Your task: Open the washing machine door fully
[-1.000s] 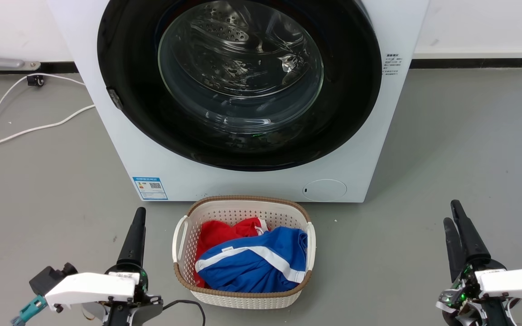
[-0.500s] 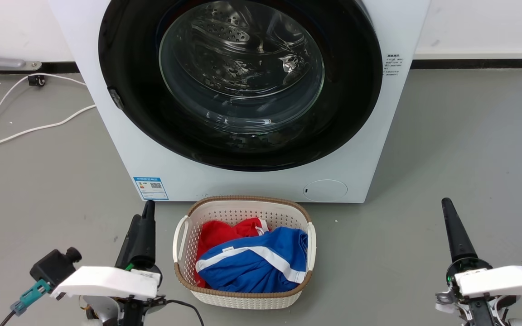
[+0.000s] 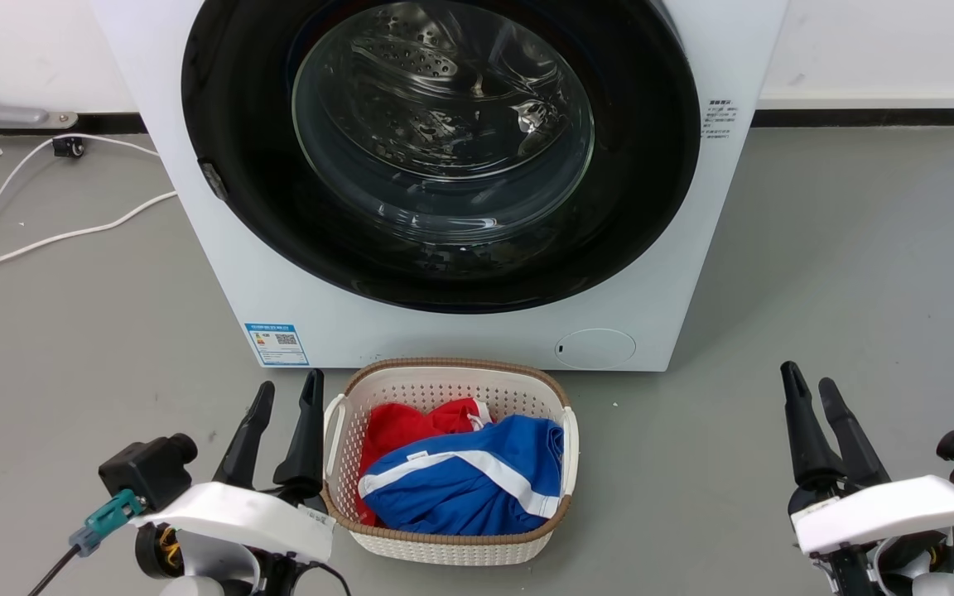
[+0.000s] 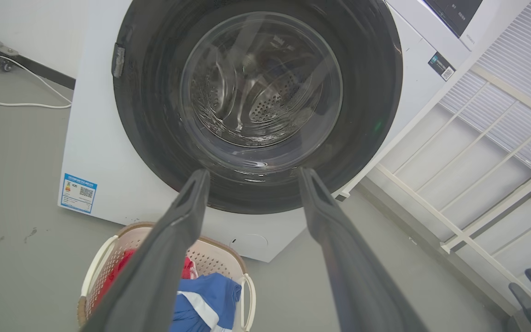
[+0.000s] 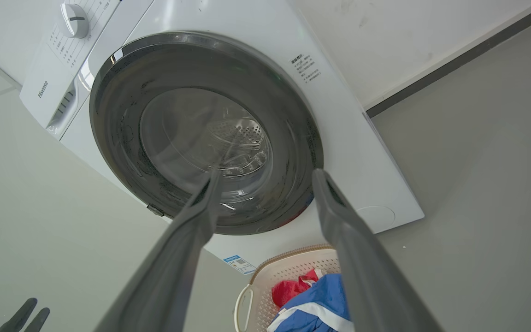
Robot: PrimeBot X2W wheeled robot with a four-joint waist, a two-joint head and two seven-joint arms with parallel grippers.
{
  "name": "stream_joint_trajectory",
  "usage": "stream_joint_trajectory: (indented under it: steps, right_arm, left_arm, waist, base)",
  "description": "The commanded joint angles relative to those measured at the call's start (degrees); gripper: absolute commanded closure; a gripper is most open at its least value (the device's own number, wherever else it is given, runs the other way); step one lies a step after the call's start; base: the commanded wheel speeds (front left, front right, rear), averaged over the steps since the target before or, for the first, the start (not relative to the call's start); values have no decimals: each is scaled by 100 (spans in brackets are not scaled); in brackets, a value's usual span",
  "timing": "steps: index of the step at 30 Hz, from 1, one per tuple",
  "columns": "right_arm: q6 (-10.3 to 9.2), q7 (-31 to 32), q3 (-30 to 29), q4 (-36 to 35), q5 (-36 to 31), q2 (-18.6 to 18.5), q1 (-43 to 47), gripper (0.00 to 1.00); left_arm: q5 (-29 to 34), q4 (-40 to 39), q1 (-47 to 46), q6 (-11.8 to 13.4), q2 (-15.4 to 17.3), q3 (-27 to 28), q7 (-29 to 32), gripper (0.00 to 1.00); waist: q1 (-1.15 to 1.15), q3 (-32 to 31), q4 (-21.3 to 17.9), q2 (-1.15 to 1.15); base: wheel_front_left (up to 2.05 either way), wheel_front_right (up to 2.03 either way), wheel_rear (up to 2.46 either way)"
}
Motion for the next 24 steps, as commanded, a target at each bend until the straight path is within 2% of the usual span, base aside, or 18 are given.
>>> stream_joint_trajectory:
  steps: [1,7,24]
  right_arm:
    - [8,-8,16,-125,-326,-12,-16,0]
    - [8,21,2,-238,-951,-5,42,0]
    - [11,63,11,-432,-2102,1,200,0]
  left_arm:
    - [271,-66,-109,53,104,-80,-73,0]
    - [729,-65,-178,199,251,-281,-174,0]
    - [1665,-3,-270,503,531,-718,-433,0]
  waist:
    - [0,0,-2,0]
    - [0,-4,-4,0]
    - [0,-17,-12,0]
  base:
    - [0,0,0]
    - [0,0,0]
    - [0,0,0]
